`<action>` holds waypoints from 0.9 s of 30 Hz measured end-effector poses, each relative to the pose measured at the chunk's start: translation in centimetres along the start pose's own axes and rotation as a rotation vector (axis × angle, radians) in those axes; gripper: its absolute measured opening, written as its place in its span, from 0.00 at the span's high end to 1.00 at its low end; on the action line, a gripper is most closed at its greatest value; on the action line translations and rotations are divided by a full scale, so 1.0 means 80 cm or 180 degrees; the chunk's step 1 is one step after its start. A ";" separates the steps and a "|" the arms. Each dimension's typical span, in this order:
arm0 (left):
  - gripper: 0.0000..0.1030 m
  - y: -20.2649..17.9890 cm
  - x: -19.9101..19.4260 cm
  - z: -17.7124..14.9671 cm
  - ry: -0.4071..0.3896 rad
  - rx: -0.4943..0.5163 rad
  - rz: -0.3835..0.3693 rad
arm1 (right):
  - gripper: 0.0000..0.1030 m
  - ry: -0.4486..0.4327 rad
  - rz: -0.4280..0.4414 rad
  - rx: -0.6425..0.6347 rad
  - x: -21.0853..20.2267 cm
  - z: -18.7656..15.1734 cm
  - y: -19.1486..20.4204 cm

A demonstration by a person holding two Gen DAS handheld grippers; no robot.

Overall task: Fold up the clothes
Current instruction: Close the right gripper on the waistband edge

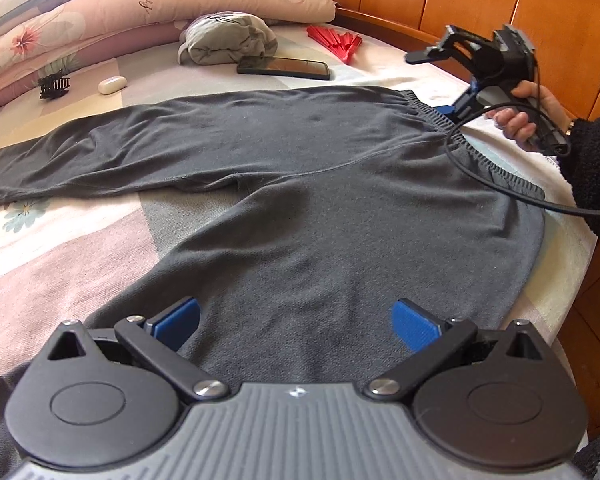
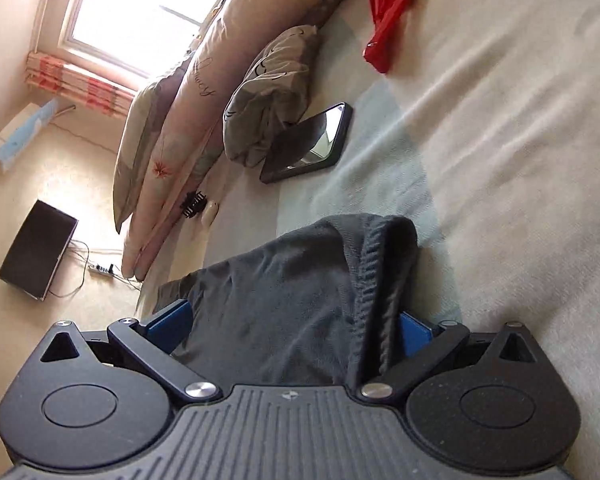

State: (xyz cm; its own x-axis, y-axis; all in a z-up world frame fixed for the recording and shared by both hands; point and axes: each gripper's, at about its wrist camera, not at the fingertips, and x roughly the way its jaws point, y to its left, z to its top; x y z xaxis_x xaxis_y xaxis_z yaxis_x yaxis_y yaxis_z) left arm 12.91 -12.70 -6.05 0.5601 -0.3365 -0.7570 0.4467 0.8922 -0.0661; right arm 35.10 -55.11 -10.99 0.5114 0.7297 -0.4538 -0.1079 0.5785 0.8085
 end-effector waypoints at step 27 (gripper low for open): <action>0.01 0.006 0.014 -0.007 0.0098 -0.0112 0.0108 | 0.41 0.0213 0.0190 -0.0668 0.029 0.032 -0.021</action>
State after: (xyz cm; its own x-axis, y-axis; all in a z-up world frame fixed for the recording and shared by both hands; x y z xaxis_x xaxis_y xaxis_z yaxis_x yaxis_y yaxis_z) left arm 13.36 -12.47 -7.34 0.5524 -0.2970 -0.7789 0.4027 0.9132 -0.0626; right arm 38.64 -55.30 -12.49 0.4419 0.7834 -0.4371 -0.3147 0.5917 0.7422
